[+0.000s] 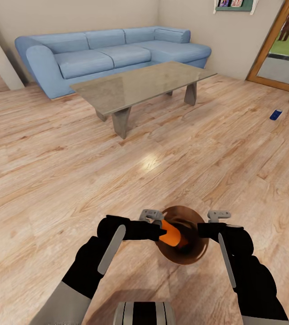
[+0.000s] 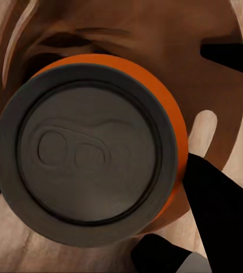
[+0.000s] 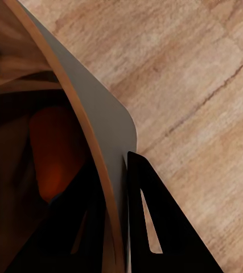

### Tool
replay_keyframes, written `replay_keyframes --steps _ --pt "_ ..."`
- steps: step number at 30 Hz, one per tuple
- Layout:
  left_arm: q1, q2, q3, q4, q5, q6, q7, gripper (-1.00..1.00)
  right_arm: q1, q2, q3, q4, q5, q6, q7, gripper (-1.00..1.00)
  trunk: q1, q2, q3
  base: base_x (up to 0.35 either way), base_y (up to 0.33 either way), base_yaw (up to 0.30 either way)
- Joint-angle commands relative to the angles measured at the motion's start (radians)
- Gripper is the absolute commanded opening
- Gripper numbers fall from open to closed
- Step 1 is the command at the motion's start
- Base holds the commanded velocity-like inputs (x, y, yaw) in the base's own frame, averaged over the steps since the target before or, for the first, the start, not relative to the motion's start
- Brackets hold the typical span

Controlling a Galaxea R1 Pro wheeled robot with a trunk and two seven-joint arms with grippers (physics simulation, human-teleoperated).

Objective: Put the three can of soda from the living room inside the tash can in the kitchen.

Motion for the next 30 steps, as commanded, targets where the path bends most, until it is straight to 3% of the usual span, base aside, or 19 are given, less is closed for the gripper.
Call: replay_keyframes --steps 1,6,11,12,17,26,28,30 --pt "-0.002 0.0 -0.005 0.001 0.0 0.0 0.001 -1.0 -0.001 0.0 0.0 0.0 -0.013 0.0 0.004 -1.0 0.0 0.0 0.0 0.0 0.0 0.0" --pt "-0.006 0.0 -0.037 0.042 0.001 -0.059 0.006 -1.0 0.0 0.0 0.0 0.0 -0.013 0.0 0.004 -1.0 0.0 0.0 0.0 0.0 0.0 0.0" --pt "-0.007 0.0 -0.065 0.063 0.002 -0.076 0.006 -1.0 -0.001 0.0 0.0 0.0 -0.013 0.0 0.004 -1.0 0.0 0.0 0.0 0.0 0.0 0.0" --pt "-0.007 0.0 -0.068 0.063 0.002 -0.076 0.006 1.0 -0.001 0.0 0.0 0.0 -0.013 0.0 0.004 -1.0 0.0 0.0 0.0 0.0 0.0 0.0" --pt "-0.007 0.0 -0.074 0.065 0.01 -0.077 0.062 1.0 -0.001 0.0 0.0 0.0 -0.013 0.0 0.004 -1.0 0.0 0.0 0.0 0.0 0.0 0.0" --pt "-0.007 0.0 -0.076 0.065 0.02 -0.077 0.072 1.0 0.0 0.0 0.0 0.0 -0.013 0.0 0.004 -1.0 0.0 0.0 0.0 0.0 0.0 0.0" --pt "-0.007 0.0 -0.078 0.059 0.033 -0.076 0.052 1.0 -0.001 0.0 0.0 0.0 -0.013 0.0 0.004 -1.0 0.0 0.0 0.0 0.0 0.0 0.0" --pt "-0.007 0.0 -0.069 0.054 0.109 -0.069 -0.077 1.0 0.0 0.0 0.0 0.0 -0.013 0.0 0.004 -1.0 0.0 0.0 0.0 0.0 0.0 0.0"
